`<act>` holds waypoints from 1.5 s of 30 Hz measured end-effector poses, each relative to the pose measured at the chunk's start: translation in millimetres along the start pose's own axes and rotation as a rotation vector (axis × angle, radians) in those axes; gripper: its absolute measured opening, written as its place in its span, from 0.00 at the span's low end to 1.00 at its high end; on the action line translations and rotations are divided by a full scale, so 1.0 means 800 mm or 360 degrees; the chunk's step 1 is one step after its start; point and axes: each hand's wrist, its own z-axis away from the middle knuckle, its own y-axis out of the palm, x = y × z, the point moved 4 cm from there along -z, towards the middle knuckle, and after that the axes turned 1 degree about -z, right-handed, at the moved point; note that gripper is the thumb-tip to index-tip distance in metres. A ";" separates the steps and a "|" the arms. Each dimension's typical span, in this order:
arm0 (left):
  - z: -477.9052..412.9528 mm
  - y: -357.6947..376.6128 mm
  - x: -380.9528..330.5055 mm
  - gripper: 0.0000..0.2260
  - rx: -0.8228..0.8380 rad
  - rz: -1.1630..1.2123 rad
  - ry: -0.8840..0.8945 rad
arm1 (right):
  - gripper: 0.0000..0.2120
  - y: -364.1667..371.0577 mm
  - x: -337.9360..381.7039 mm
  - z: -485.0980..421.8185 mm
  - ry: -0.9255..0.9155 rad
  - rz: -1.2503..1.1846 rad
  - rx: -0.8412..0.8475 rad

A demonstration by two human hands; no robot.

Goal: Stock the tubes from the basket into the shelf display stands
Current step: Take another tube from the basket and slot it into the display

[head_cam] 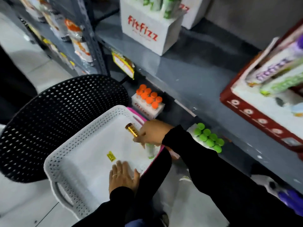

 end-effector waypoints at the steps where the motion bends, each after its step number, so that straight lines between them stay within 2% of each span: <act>1: 0.001 -0.002 -0.001 0.43 -0.0023 -0.0004 0.0004 | 0.18 -0.009 -0.005 0.021 0.0019 -0.0007 -0.0060; 4: 0.004 -0.010 -0.005 0.40 -0.0095 -0.0057 0.0042 | 0.13 -0.035 -0.022 0.087 0.0120 0.0124 -0.0221; 6: 0.004 -0.022 -0.019 0.41 -0.0214 -0.0045 0.0141 | 0.21 -0.053 -0.034 0.138 0.0227 0.0180 -0.0326; 7: 0.004 -0.030 -0.032 0.41 -0.0289 0.0004 0.0216 | 0.22 -0.062 -0.041 0.162 0.0270 0.0166 -0.0384; 10: -0.001 -0.062 -0.097 0.40 -0.0526 0.0119 0.0558 | 0.11 -0.082 -0.057 0.222 0.0371 0.0151 -0.0553; 14: 0.027 -0.131 -0.213 0.31 -0.0856 0.0159 0.1069 | 0.11 -0.095 -0.070 0.292 0.0433 0.0032 -0.0672; 16: 0.049 -0.152 -0.263 0.31 -0.0913 0.0110 0.1283 | 0.11 -0.099 -0.077 0.323 0.0449 -0.0003 -0.0732; 18: 0.064 -0.161 -0.304 0.33 -0.0898 0.0020 0.1405 | 0.08 -0.104 -0.086 0.350 0.0478 -0.0030 -0.0838; 21: 0.076 -0.158 -0.344 0.36 -0.0779 -0.0116 0.1460 | 0.08 -0.110 -0.098 0.388 0.0559 -0.0086 -0.0997; 24: 0.076 -0.152 -0.357 0.38 -0.0689 -0.0204 0.1400 | 0.11 -0.109 -0.113 0.421 0.0703 -0.0077 -0.1139; 27: 0.073 -0.148 -0.357 0.41 -0.0721 -0.0211 0.1403 | 0.17 -0.105 -0.125 0.449 0.0834 -0.0113 -0.1236; 30: 0.070 -0.146 -0.357 0.38 -0.0764 -0.0150 0.1425 | 0.18 -0.102 -0.137 0.472 0.0956 -0.0139 -0.1298; 35: 0.071 -0.147 -0.358 0.38 -0.0782 -0.0143 0.1426 | 0.18 -0.104 -0.162 0.513 0.1166 -0.0199 -0.1503; 41: 0.074 -0.151 -0.356 0.39 -0.0784 -0.0133 0.1416 | 0.17 -0.111 -0.211 0.533 0.1640 -0.0147 -0.1811; 45: 0.074 -0.150 -0.355 0.39 -0.0781 -0.0137 0.1410 | 0.12 -0.104 -0.226 0.526 0.1780 -0.0092 -0.1936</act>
